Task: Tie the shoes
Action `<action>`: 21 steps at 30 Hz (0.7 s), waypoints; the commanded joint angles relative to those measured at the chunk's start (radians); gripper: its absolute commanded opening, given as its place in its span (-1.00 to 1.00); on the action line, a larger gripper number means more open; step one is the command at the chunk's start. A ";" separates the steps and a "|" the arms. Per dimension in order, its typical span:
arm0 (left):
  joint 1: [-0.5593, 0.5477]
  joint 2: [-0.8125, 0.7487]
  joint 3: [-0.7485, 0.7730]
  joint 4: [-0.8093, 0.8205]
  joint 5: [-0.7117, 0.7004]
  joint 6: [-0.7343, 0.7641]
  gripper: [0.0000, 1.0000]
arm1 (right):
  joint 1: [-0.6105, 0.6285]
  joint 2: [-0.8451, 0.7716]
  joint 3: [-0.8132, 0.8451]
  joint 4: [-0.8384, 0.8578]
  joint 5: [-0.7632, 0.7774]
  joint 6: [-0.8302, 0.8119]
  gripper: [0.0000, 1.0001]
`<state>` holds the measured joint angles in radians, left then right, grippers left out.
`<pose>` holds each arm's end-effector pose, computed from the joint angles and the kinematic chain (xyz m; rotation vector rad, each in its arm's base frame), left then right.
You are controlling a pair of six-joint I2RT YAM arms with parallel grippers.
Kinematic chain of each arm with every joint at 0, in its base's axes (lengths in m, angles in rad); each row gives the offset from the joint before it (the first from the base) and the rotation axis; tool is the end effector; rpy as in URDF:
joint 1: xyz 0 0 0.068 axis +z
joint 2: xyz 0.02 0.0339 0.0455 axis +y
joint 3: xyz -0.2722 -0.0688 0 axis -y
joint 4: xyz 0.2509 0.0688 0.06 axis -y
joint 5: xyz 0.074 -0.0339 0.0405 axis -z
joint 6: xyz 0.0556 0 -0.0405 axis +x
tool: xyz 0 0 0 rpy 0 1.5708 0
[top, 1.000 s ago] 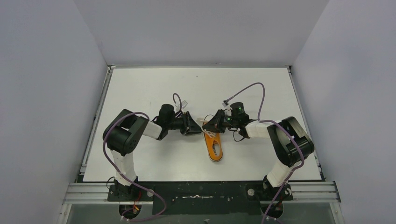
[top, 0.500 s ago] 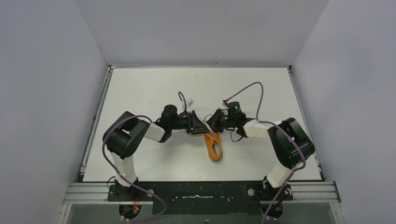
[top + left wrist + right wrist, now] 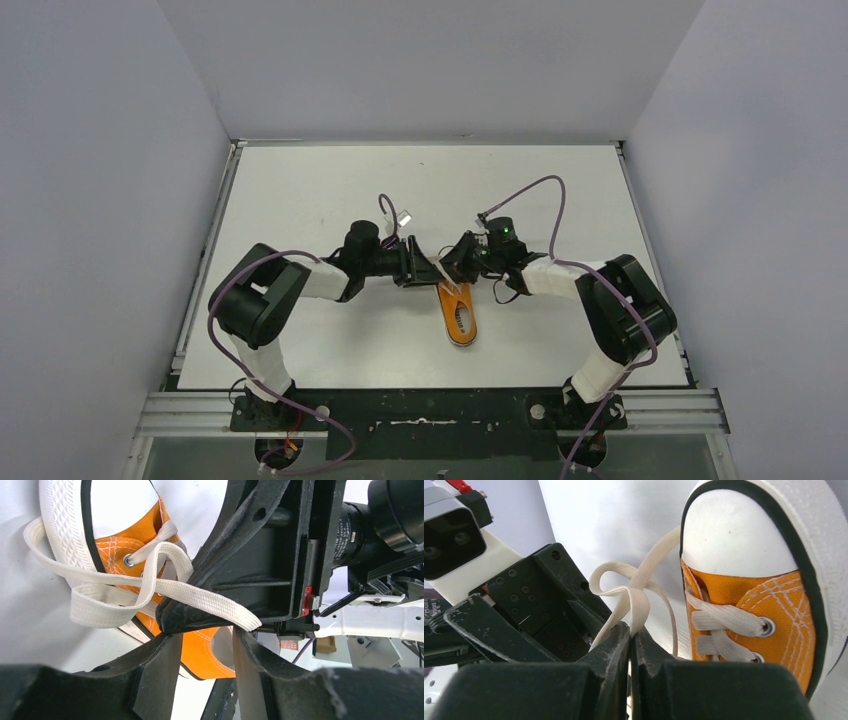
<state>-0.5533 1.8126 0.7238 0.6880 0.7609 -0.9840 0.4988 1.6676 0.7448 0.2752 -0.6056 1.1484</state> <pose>0.2860 -0.2217 0.1387 0.1001 2.2942 -1.6603 0.2844 0.1909 0.1484 0.4359 2.5297 1.4642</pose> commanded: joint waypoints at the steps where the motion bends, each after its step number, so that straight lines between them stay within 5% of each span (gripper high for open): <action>1: 0.001 0.003 0.049 -0.014 -0.004 0.043 -0.24 | 0.011 -0.033 0.005 0.086 0.001 0.043 -1.00; 9: 0.001 -0.016 0.052 -0.106 -0.029 0.119 -0.15 | 0.015 -0.031 -0.002 0.118 -0.005 0.077 -1.00; 21: 0.004 -0.003 0.102 -0.094 -0.040 0.108 -0.34 | 0.024 -0.036 -0.050 0.148 -0.014 0.092 -1.00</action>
<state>-0.5537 1.8172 0.7662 0.5587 0.7368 -0.8963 0.5056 1.6676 0.7086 0.3672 -0.6033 1.2362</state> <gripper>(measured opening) 0.363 0.032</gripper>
